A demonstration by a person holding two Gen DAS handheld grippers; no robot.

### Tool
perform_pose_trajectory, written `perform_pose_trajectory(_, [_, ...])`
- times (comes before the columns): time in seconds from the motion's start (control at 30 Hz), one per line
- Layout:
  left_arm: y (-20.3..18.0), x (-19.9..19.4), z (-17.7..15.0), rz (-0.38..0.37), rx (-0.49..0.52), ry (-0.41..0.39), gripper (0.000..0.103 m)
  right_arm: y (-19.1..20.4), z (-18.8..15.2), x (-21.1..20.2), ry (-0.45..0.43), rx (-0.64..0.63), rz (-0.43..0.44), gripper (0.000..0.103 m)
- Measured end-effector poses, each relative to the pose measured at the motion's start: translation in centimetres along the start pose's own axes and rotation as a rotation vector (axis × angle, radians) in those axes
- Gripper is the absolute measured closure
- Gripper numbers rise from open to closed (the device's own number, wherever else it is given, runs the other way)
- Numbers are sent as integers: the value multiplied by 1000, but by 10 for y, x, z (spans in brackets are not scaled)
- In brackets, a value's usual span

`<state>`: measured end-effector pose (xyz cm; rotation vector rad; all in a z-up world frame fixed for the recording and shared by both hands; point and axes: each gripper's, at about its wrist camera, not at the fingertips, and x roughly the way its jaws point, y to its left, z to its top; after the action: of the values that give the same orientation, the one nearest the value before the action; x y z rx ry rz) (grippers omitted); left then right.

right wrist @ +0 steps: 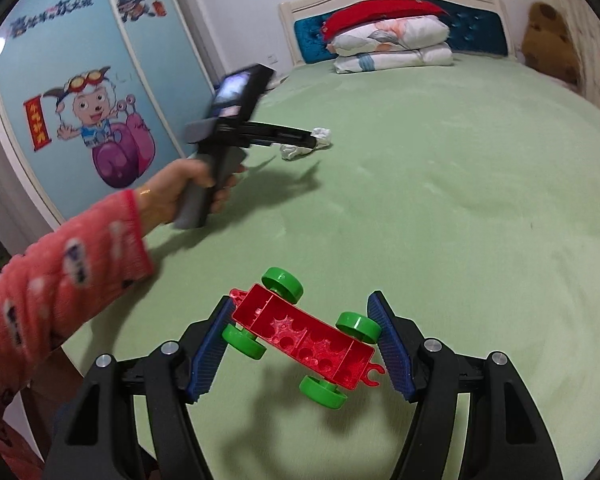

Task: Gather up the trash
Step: 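Grasp the white tissue with the left gripper while the right gripper holds the car, then carry tissue and toy car over the orange bucket and open both grippers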

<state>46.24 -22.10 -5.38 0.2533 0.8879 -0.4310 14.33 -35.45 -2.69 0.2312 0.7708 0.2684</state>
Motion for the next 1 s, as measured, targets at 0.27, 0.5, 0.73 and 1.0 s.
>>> perform_pose_trajectory(0.27, [0, 16, 5, 22, -55, 47, 67, -3, -8, 7, -13, 48, 12, 36])
perform_pose_trajectory(0.5, [-3, -36, -12, 7, -43, -11, 68, 4, -10, -11, -35, 41, 17, 36])
perform_pose_trajectory(0.73, [-11, -121, -55, -10, 3, -49, 68, 36, -18, -37, -33, -12, 23, 36])
perform_pose_trajectory(1.0, [-22, -232, -157, -50, 44, -84, 68, 77, -48, -75, -31, -40, 41, 36])
